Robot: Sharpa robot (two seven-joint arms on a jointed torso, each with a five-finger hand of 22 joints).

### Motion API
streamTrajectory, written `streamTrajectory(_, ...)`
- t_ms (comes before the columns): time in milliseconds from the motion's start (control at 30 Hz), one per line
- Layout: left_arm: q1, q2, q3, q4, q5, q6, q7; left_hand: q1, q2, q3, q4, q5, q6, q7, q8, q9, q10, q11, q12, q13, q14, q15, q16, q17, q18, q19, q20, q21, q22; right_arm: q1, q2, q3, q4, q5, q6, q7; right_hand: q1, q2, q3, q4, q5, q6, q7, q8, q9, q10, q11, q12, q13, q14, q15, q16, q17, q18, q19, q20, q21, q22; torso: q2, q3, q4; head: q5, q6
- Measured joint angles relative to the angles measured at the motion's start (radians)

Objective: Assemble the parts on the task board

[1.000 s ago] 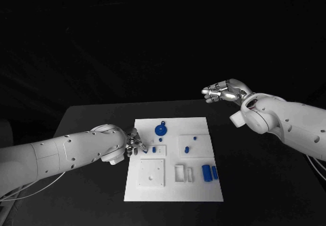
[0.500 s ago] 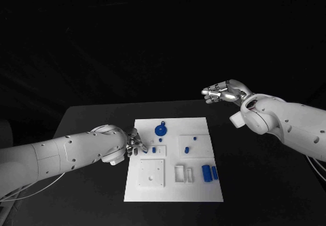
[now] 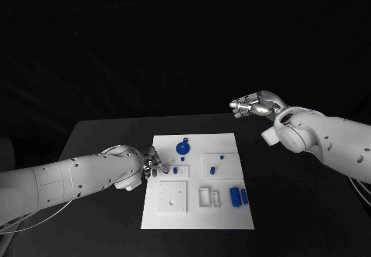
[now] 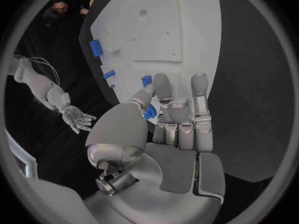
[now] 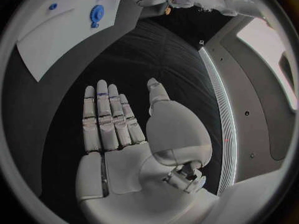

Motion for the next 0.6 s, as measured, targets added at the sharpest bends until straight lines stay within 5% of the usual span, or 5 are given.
streamTrajectory(600, -0.005, 0.000, 0.000, 0.003, 0.002, -0.017, -0.001, -0.031, 0.008, 0.015, -0.020, 0.008, 0.000, 0.000, -0.002, 0.004, 0.000, 0.000, 0.000, 0.003, 0.000, 0.000, 0.004, 0.005, 0.000, -0.006, 0.001, 0.008, 0.000, 0.000, -0.001, 0.000, 0.001, 0.000, 0.000, 0.000, 0.000, 0.000, 0.000, 0.000, 0.000, 0.000, 0.000, 0.000, 0.000, 0.000, 0.000, 0.000, 0.000, 0.000, 0.000, 0.000, 0.000, 0.000, 0.000, 0.000, 0.000, 0.000, 0.000, 0.0007, -0.0014, -0.003, -0.002)
